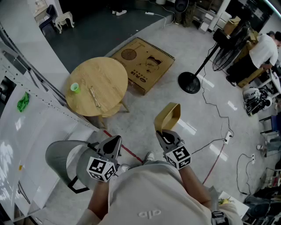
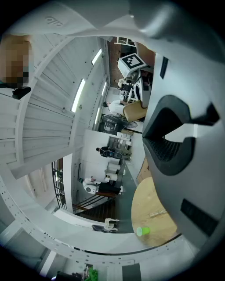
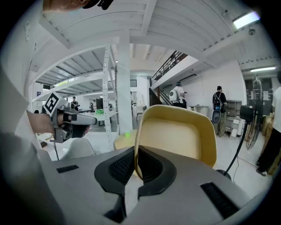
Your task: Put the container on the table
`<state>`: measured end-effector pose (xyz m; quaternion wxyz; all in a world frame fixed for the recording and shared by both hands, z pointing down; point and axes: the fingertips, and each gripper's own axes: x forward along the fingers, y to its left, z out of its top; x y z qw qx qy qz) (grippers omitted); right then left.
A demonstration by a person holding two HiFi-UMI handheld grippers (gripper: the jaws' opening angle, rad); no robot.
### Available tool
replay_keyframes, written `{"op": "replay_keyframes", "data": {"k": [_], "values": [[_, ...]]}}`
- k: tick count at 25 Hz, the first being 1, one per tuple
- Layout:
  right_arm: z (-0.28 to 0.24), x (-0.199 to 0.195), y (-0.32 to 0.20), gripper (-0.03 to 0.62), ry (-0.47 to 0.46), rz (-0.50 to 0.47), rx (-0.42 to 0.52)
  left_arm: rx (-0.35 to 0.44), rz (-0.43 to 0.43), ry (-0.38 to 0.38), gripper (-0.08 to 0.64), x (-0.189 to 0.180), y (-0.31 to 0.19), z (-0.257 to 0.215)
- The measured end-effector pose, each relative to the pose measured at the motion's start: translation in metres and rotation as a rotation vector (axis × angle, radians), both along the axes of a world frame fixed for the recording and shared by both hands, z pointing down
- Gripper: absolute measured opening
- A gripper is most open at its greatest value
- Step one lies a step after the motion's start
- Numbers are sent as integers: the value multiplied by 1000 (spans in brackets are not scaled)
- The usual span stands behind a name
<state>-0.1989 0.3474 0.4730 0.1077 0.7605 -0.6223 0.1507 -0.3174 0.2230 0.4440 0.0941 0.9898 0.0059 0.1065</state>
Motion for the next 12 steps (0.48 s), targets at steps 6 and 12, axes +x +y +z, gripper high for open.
{"op": "replay_keyframes", "data": {"k": [6, 12], "values": [[0, 31, 28, 31, -13, 11, 14, -11, 4, -6, 15, 34, 31, -1], [3, 68, 46, 31, -50, 38, 59, 10, 32, -17, 15, 75, 49, 3]]}}
